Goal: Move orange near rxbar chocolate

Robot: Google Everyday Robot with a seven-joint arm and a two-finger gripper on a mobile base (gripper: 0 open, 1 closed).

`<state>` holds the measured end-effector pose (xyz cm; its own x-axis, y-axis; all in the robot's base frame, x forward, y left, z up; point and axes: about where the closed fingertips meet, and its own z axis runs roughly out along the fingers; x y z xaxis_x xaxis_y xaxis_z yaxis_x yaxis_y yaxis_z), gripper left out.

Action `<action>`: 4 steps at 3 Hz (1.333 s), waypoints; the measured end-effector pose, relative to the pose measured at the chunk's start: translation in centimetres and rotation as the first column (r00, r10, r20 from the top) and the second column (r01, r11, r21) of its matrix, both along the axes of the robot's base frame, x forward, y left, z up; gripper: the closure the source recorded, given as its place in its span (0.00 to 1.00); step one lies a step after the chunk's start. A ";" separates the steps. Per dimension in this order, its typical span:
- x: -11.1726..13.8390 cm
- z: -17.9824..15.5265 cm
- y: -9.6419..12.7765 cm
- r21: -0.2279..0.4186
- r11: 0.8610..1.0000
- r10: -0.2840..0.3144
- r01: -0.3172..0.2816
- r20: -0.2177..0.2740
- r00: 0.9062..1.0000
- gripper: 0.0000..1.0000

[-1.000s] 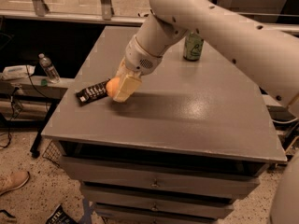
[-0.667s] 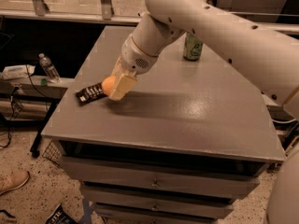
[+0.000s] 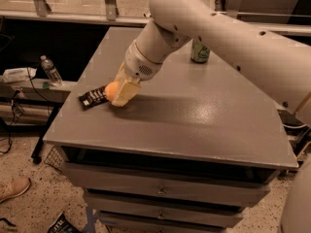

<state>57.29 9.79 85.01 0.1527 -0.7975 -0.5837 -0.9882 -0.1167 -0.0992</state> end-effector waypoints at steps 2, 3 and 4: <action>0.3 -0.8 -0.1 0.013 1.000 -0.016 0.016 0.002 1.000 0.82; 0.3 -0.9 0.0 0.013 1.000 -0.013 0.013 0.001 1.000 0.59; 0.2 -1.0 0.1 0.012 1.000 -0.010 0.010 -0.001 1.000 0.35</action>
Offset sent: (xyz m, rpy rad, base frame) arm 0.0034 -0.0023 -0.0067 0.0119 -0.0029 -0.0163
